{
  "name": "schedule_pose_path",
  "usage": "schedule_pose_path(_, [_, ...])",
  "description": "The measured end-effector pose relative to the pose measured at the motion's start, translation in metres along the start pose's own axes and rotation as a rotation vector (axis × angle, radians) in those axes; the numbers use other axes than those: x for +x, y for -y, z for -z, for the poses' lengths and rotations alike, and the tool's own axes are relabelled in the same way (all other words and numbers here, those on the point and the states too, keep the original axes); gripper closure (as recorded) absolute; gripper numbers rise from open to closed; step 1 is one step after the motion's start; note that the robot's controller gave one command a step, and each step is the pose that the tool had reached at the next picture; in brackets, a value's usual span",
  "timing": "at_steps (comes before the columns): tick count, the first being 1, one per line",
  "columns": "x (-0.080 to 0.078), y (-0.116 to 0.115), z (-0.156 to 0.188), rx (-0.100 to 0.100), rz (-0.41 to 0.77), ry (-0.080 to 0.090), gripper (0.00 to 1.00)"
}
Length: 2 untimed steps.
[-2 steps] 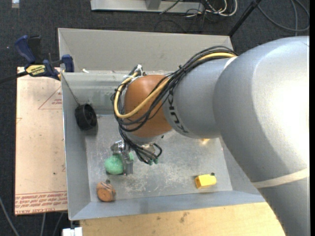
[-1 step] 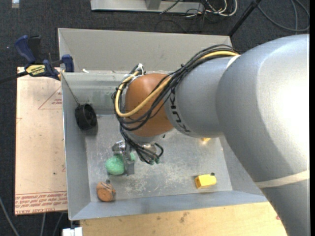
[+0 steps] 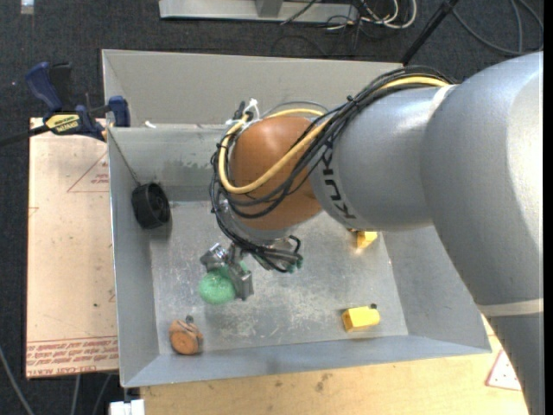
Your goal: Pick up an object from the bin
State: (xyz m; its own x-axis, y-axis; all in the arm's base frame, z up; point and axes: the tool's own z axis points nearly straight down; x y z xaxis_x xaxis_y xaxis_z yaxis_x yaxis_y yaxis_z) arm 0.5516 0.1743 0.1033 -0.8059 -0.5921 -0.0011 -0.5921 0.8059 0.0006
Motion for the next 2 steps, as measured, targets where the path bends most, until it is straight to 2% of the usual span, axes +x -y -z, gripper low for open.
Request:
schedule_pose_path(1, [0.001,0.002,-0.011,0.000,0.085,0.000,1.00])
schedule_pose_path(2, [-0.006,0.014,0.190,0.000,0.012,0.001,1.00])
